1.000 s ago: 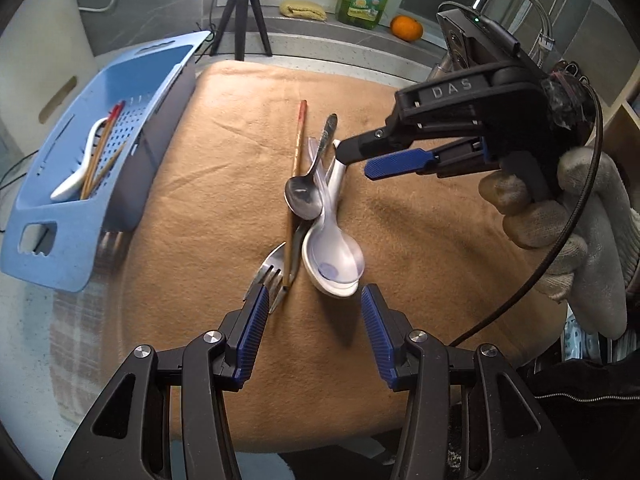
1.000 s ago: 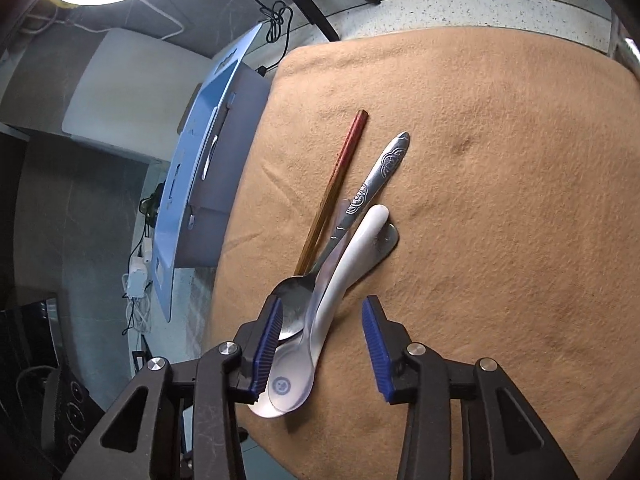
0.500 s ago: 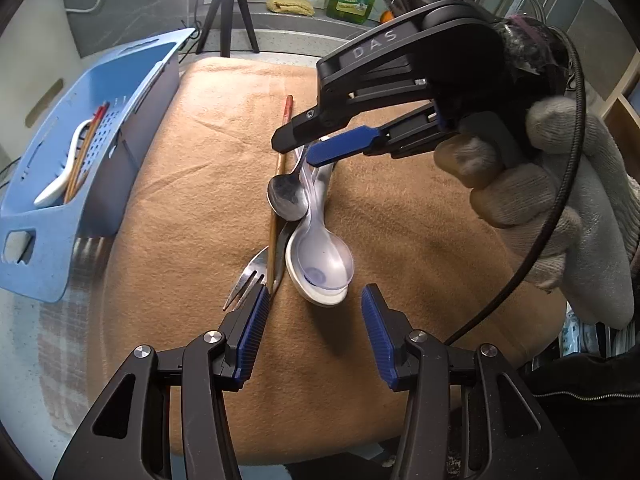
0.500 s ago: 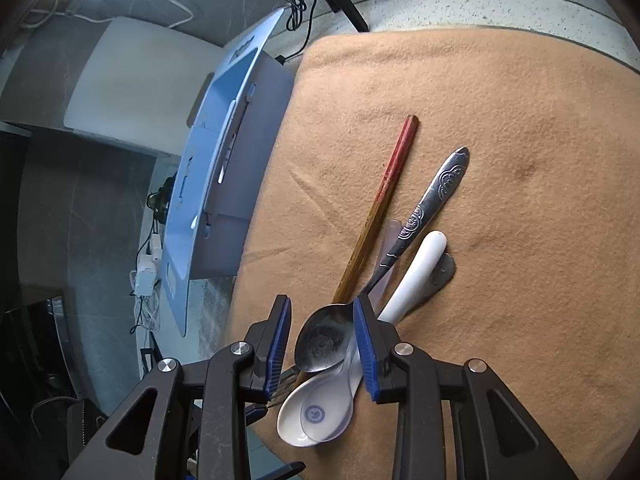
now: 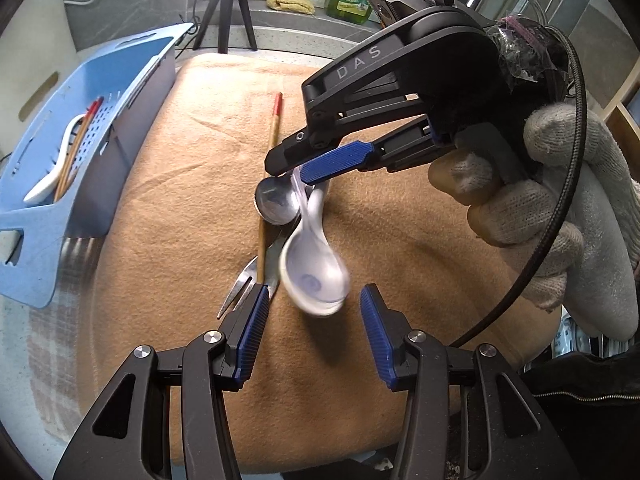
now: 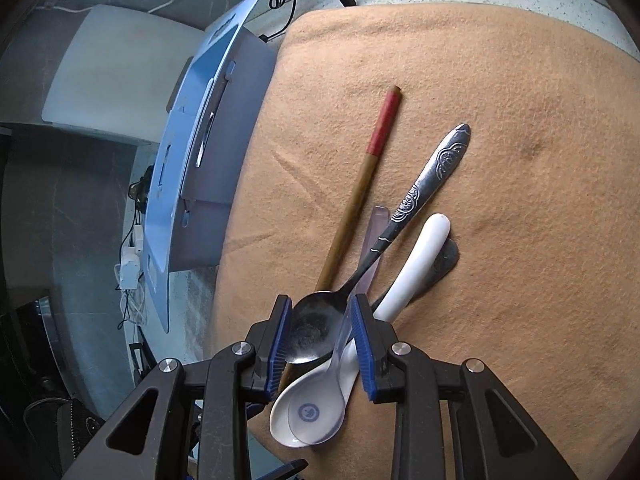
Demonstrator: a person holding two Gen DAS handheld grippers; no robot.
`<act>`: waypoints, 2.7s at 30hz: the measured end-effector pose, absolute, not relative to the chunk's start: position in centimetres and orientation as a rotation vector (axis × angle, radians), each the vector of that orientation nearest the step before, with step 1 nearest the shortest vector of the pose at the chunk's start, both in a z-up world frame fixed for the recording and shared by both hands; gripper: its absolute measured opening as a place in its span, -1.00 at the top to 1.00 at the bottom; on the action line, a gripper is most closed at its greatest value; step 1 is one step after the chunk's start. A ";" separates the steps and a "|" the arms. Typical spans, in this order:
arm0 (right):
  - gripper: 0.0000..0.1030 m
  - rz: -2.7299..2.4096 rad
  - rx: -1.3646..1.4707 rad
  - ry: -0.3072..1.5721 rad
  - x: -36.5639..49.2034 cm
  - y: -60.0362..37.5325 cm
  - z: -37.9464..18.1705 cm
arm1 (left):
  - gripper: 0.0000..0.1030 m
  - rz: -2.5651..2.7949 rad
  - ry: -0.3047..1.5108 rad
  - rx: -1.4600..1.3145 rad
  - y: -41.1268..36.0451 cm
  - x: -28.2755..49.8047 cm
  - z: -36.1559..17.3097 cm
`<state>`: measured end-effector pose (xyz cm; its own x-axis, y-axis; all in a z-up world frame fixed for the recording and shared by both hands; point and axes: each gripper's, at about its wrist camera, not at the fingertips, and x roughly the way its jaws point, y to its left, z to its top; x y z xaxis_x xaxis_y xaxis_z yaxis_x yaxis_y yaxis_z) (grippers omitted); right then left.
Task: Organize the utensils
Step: 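Move the right tool down onto the white ceramic spoon, then close the right tool on the white ceramic spoon and lift it, then carry the white spoon into the blue basket and open the right tool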
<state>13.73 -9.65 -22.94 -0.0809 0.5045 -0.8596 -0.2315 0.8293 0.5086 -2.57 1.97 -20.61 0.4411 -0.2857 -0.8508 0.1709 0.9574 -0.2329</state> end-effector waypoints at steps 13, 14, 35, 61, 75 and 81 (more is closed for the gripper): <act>0.45 0.637 0.297 1.593 13.3 -7.4 -24.6 | 0.12 -0.274 1.072 -0.125 2.1 -2.7 -20.7; 0.45 0.646 0.292 1.589 13.2 -7.3 -24.4 | 0.12 -0.274 1.072 -0.125 2.0 -2.8 -20.7; 0.48 0.589 0.282 1.518 13.8 -12.7 -21.7 | 0.25 -0.275 1.073 -0.097 1.3 -2.7 -21.1; 0.73 0.555 0.313 1.528 13.6 -13.8 -24.0 | 0.38 -0.303 1.080 -0.052 0.3 -1.6 -21.6; 0.75 0.590 0.325 1.458 13.8 -12.9 -20.1 | 0.38 -0.320 0.994 -0.098 1.6 -1.8 -18.5; 0.76 0.621 0.318 1.422 14.7 -9.7 -18.2 | 0.39 -0.299 0.950 -0.101 4.6 -0.9 -16.9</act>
